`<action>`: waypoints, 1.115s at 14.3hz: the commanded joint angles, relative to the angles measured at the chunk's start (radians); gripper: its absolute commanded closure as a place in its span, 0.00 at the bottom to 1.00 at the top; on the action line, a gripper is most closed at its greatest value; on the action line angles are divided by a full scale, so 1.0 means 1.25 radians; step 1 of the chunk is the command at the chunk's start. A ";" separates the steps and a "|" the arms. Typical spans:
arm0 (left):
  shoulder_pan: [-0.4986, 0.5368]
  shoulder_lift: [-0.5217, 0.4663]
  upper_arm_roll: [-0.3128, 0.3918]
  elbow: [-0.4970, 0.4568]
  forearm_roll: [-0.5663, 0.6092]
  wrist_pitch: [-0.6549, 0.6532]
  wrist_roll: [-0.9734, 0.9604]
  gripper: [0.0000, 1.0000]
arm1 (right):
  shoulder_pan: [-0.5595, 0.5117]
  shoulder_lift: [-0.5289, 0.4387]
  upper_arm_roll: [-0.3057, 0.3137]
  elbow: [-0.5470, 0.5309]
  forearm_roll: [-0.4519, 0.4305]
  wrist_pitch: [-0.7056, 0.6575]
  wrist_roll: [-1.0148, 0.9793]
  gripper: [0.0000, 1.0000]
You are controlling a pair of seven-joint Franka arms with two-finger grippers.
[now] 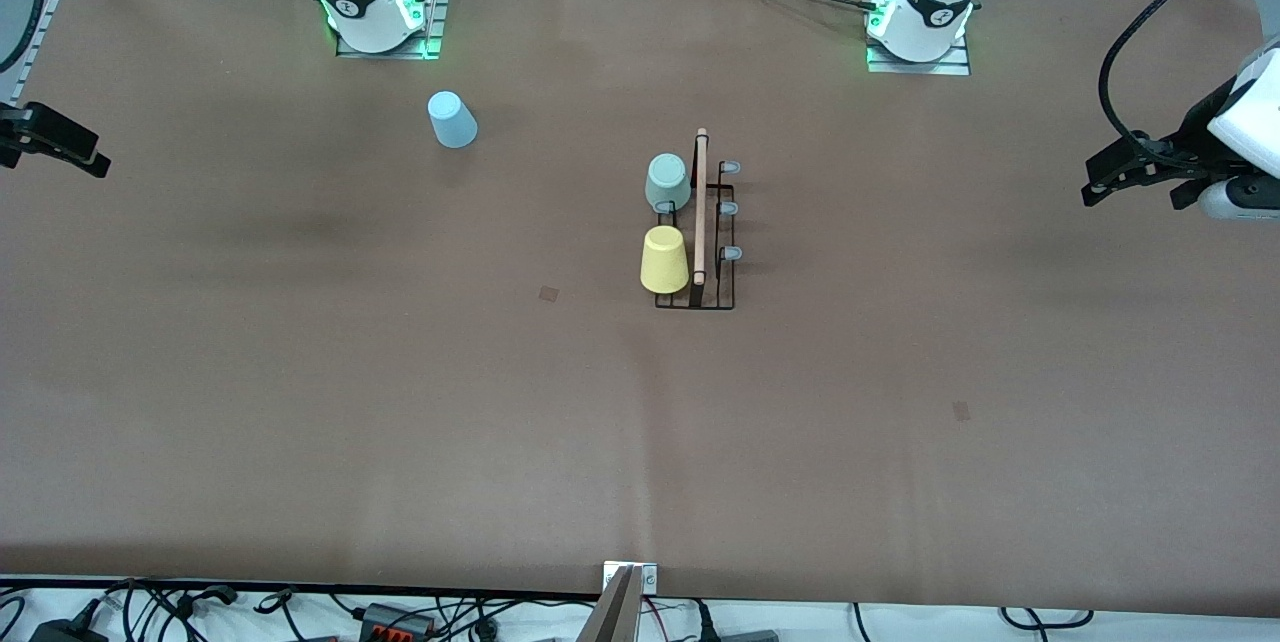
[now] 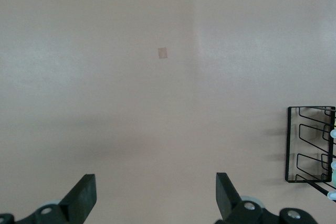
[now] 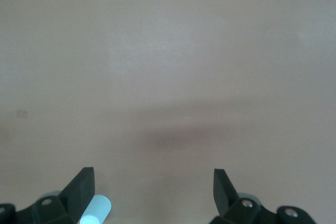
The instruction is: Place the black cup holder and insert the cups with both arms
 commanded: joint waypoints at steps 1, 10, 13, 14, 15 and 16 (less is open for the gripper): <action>0.001 0.009 0.000 0.026 -0.016 -0.021 0.013 0.00 | -0.012 0.011 0.013 0.028 -0.007 -0.008 -0.006 0.00; -0.002 0.008 -0.001 0.026 -0.015 -0.027 0.012 0.00 | 0.005 0.012 0.020 0.027 -0.004 -0.013 0.005 0.00; -0.001 0.008 -0.002 0.026 -0.015 -0.027 0.012 0.00 | 0.020 0.018 0.020 0.025 -0.006 -0.008 0.007 0.00; -0.001 0.008 -0.002 0.026 -0.015 -0.027 0.012 0.00 | 0.020 0.021 0.020 0.025 -0.006 -0.005 0.009 0.00; -0.001 0.008 -0.002 0.026 -0.015 -0.027 0.013 0.00 | 0.020 0.023 0.020 0.025 -0.004 -0.005 0.009 0.00; -0.001 0.008 -0.002 0.026 -0.015 -0.027 0.013 0.00 | 0.020 0.023 0.020 0.025 -0.004 -0.005 0.009 0.00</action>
